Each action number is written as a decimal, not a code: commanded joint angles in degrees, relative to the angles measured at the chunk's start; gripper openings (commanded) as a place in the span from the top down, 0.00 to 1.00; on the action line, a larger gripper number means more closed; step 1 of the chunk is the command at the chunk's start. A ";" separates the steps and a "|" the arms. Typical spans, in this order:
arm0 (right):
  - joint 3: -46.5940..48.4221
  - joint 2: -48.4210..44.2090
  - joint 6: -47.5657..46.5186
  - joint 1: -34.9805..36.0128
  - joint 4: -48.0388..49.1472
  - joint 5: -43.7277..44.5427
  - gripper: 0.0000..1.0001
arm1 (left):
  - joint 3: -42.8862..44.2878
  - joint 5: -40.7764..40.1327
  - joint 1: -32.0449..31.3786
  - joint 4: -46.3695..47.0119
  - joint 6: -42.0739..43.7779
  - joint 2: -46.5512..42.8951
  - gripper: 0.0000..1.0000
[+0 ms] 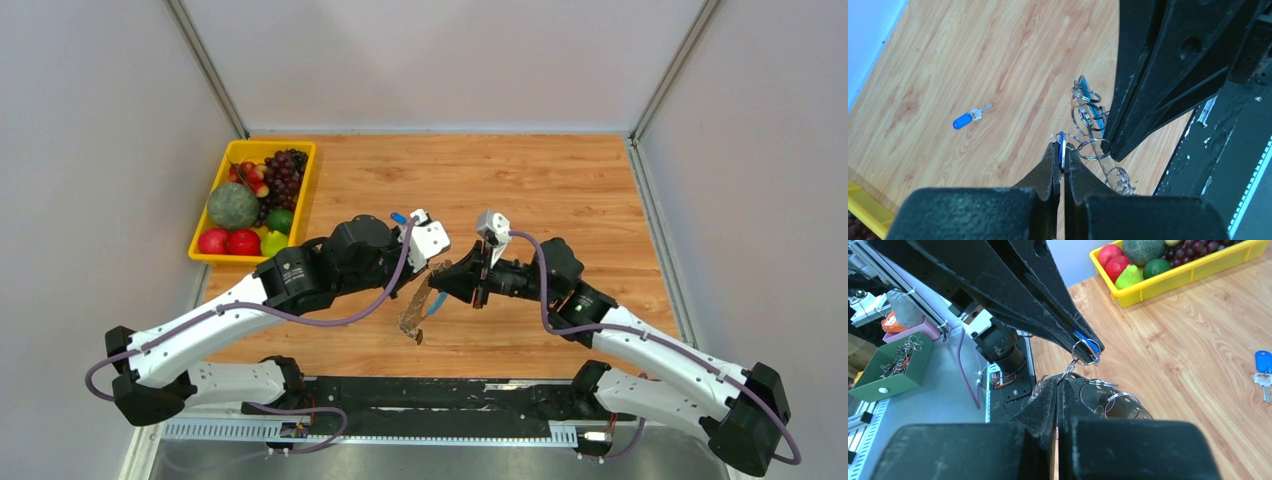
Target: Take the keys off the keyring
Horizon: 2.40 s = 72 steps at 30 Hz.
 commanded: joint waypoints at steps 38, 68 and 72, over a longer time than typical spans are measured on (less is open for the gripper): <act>1.45 0.43 -6.01 -1.70 -8.74 -1.92 0.69 | 8.55 -5.61 0.52 -5.81 -0.18 4.92 1.00; -17.43 -8.21 -26.76 6.34 28.64 13.16 0.54 | 9.70 -0.57 0.52 -5.51 -1.58 6.20 1.00; -15.90 -5.32 -30.37 9.39 27.87 18.32 0.54 | 9.64 0.35 0.51 -5.16 -1.09 6.38 1.00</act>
